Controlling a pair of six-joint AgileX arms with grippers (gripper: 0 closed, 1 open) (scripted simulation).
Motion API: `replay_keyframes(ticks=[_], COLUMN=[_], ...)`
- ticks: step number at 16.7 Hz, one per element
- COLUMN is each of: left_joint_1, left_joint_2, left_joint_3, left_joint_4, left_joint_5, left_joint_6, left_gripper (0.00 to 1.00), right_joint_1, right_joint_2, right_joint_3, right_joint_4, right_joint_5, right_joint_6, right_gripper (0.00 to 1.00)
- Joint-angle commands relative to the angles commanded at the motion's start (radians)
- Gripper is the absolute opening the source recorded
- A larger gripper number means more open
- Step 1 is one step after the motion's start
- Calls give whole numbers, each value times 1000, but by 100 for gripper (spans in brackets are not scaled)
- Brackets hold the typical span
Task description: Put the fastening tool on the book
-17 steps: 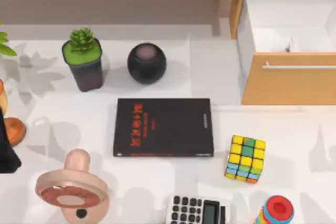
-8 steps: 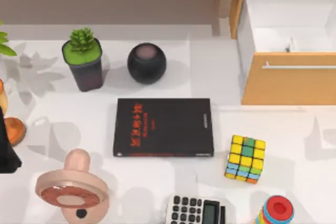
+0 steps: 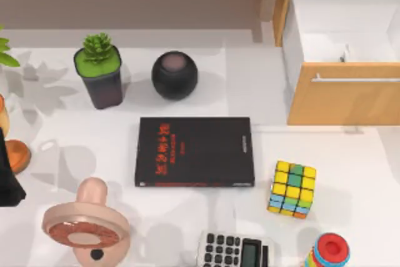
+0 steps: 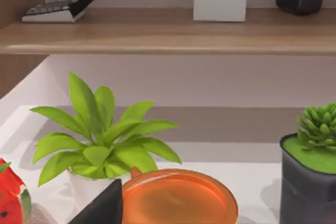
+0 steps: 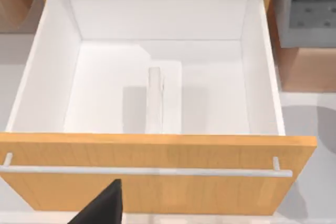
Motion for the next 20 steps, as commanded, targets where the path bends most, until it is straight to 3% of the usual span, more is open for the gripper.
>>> replay_keyframes(ticks=[12, 20], left_joint_1=[0, 0], left_joint_2=[0, 0], left_joint_3=[0, 0], left_joint_4=[0, 0], left_joint_5=[0, 0], left_joint_6=[0, 0], left_gripper=[100, 100], right_joint_1=[62, 81], right_joint_2=[1075, 1454], right_joint_3=[980, 1334], right_joint_4=[-568, -766], right_joint_5=[6, 8], right_joint_6=[52, 71], right_gripper=[100, 100])
